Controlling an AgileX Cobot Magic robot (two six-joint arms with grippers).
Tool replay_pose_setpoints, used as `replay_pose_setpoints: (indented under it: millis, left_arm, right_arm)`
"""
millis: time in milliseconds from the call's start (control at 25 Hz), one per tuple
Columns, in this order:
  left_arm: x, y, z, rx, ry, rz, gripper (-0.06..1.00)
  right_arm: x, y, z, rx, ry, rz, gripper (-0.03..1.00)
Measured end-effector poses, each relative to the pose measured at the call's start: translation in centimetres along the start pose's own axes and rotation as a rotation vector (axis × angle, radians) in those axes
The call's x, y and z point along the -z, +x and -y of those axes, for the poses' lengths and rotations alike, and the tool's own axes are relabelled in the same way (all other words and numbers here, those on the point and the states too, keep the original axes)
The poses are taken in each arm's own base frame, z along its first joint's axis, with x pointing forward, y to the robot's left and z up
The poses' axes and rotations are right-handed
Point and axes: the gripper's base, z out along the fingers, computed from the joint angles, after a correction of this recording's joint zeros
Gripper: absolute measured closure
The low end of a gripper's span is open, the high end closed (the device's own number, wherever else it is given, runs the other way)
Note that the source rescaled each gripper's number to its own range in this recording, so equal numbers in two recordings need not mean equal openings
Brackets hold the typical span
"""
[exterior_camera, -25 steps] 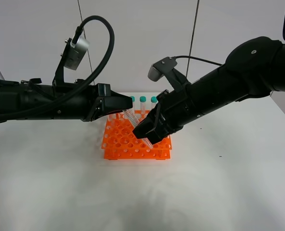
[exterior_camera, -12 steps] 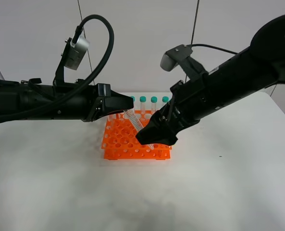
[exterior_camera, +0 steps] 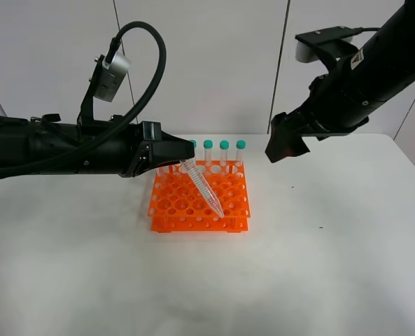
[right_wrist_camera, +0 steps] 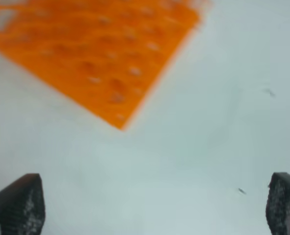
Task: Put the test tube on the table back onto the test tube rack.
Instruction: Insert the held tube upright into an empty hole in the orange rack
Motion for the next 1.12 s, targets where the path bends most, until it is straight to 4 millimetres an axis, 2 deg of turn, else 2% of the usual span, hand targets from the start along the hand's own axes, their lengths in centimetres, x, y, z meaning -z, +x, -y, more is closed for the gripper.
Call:
replay_pose_setpoints:
  millis: [200, 320, 400, 960, 1120]
  left_arm:
    - [0.0, 0.0, 0.0, 0.000, 0.000, 0.000, 0.94]
    - [0.0, 0.0, 0.0, 0.001, 0.000, 0.001, 0.94]
    - [0.0, 0.0, 0.0, 0.001, 0.000, 0.001, 0.94]
    - [0.0, 0.0, 0.0, 0.001, 0.000, 0.001, 0.94]
    - [0.0, 0.0, 0.0, 0.001, 0.000, 0.001, 0.94]
  right_arm:
    - [-2.1, 0.6, 6.0, -0.160, 0.104, -0.077, -0.03]
    - [-1.9, 1.4, 9.0, -0.233, 0.151, -0.090, -0.03]
    - [-1.7, 1.9, 10.1, -0.265, 0.161, -0.114, -0.03]
    - [-1.3, 3.8, 9.7, -0.311, 0.124, -0.304, -0.03]
    - [-0.4, 5.9, 8.7, -0.313, 0.120, -0.318, -0.03]
